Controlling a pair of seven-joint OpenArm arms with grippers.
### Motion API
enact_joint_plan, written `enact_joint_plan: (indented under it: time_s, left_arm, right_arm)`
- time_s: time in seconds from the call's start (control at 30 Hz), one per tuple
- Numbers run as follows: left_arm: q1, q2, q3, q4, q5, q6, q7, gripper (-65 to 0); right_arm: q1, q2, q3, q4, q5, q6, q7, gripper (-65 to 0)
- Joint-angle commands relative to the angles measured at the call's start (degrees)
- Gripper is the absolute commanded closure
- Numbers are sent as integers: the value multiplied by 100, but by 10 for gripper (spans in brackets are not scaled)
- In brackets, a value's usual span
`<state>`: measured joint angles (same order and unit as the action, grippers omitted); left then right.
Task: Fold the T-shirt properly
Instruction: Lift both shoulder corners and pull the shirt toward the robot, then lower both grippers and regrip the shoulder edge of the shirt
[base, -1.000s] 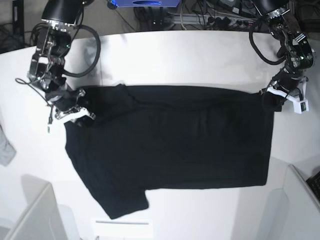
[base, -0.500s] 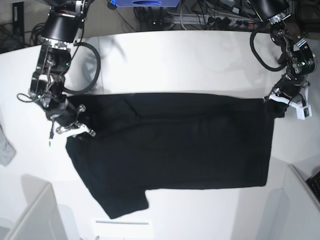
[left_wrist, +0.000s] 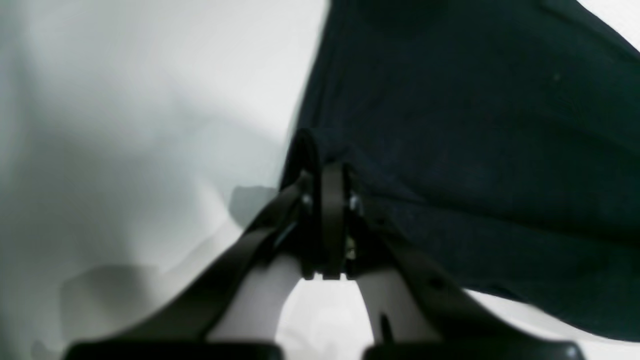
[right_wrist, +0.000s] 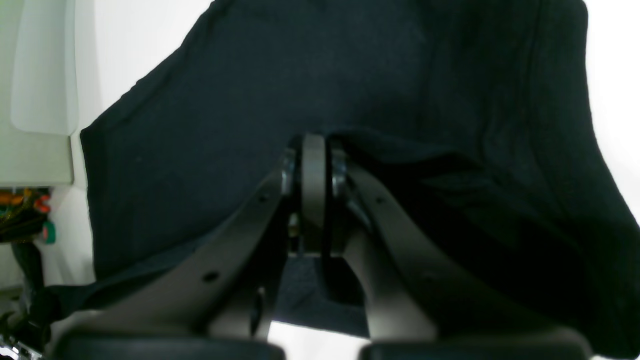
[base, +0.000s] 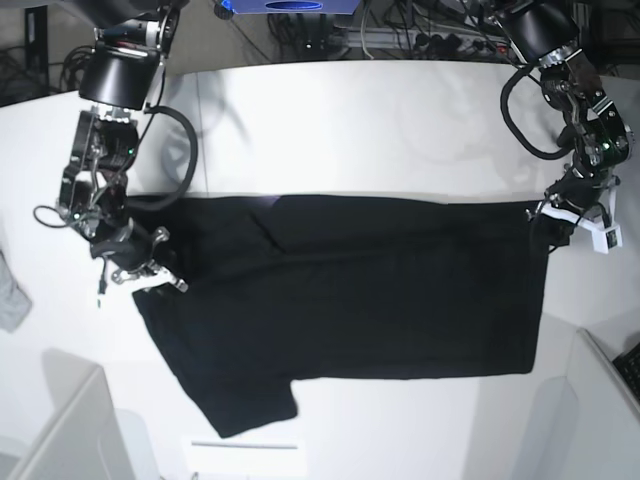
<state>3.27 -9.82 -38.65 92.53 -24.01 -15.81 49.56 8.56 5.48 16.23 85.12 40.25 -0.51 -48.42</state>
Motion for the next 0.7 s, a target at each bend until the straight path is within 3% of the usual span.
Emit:
enact_joint_plan:
  time_s: [0.0,0.2,0.53,0.67]
  left_arm:
    - [-76,-86,-16,96,-30,12,-117,0]
    - [-287,-200,547,-123,-30,21,-117,0]
    - [-410,-279,547,-422,-21,21,-117,0]
    - [-410,-297,538,-414,-21,21,-125,0]
  right_arm:
    - [133,46,8,72,76,21,108,0]
    - [336,46,-1,-174,76,21,117,0]
    - [388,46,-1,-376,76,21,73,0]
    - [344,46,43,-332,76,21,100,-261]
